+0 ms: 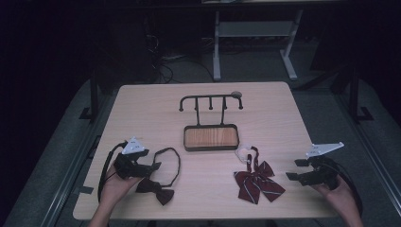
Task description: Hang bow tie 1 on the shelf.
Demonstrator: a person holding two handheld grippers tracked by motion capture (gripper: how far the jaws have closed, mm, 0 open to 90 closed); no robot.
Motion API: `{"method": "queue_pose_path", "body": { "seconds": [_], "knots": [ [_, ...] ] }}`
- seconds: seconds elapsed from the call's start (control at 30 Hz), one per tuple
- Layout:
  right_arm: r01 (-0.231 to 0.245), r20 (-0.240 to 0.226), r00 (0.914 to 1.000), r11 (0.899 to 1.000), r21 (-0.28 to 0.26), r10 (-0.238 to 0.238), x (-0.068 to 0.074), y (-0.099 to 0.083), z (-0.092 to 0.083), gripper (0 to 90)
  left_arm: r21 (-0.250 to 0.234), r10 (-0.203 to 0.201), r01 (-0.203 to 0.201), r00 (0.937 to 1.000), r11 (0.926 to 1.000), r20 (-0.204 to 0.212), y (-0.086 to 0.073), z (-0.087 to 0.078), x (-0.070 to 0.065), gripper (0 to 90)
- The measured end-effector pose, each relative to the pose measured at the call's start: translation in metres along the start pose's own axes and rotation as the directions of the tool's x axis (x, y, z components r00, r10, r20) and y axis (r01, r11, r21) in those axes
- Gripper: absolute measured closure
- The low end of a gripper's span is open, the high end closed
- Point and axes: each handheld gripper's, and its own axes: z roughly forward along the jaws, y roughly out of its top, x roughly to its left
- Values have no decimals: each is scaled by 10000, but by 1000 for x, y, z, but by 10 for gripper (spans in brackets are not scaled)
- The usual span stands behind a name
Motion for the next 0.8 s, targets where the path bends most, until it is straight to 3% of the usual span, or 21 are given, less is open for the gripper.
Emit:
{"method": "queue_pose_path", "body": {
  "seconds": [0.8],
  "knots": [
    [400, -312, 9987, 9991, 145, -395, 13, 19, -1, 262, 60, 36, -36, 10000, 10000, -32, -3, -1, 0, 284]
  ]
}}
